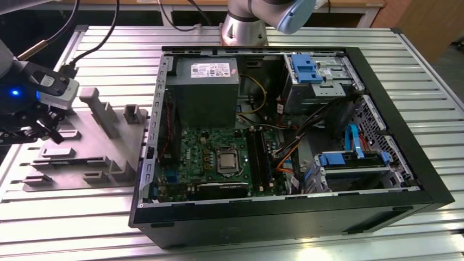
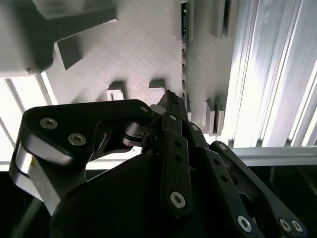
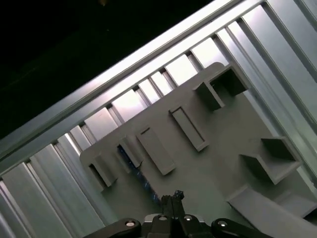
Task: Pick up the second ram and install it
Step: 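Pick up the second ram and move it above second insertion slot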
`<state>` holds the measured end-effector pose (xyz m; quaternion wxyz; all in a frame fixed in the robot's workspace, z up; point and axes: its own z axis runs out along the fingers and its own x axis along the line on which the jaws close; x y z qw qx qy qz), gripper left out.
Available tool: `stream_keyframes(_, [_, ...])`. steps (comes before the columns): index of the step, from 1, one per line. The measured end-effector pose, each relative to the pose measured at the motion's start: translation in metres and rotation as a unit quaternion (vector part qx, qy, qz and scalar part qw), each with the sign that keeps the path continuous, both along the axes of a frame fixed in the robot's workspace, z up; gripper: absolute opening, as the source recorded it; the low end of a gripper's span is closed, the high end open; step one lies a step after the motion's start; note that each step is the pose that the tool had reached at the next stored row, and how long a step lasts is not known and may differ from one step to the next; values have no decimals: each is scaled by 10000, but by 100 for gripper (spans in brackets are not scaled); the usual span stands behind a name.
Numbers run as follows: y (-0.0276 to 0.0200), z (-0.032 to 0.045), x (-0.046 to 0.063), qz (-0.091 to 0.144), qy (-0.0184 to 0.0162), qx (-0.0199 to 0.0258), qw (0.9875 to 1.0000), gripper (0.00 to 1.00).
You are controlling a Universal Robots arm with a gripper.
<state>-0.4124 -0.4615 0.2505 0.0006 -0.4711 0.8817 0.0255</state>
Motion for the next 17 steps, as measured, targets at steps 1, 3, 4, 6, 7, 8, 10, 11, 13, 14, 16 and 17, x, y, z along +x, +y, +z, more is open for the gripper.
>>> stream_keyframes(1, [0,-5,0,90,0,0,10000,10])
stream_keyframes(3, [0,-15,0,272,0,0,9996,10])
stream_keyframes(4, [0,-19,0,362,0,0,9993,10])
stream_keyframes(6, [0,-29,0,542,0,0,9985,10])
stream_keyframes(7, [0,-34,0,637,0,0,9980,10])
stream_keyframes(8, [0,-39,0,727,0,0,9974,10])
stream_keyframes(10, [0,-48,0,906,0,0,9959,10])
stream_keyframes(11, [0,-53,0,998,0,0,9950,10])
stream_keyframes(13, [0,-62,0,1177,0,0,9931,10])
stream_keyframes(14, [0,-67,0,1266,0,0,9919,10])
stream_keyframes(16, [0,-77,0,1450,0,0,9894,10])
stream_keyframes(17, [0,-82,0,1539,0,0,9881,10])
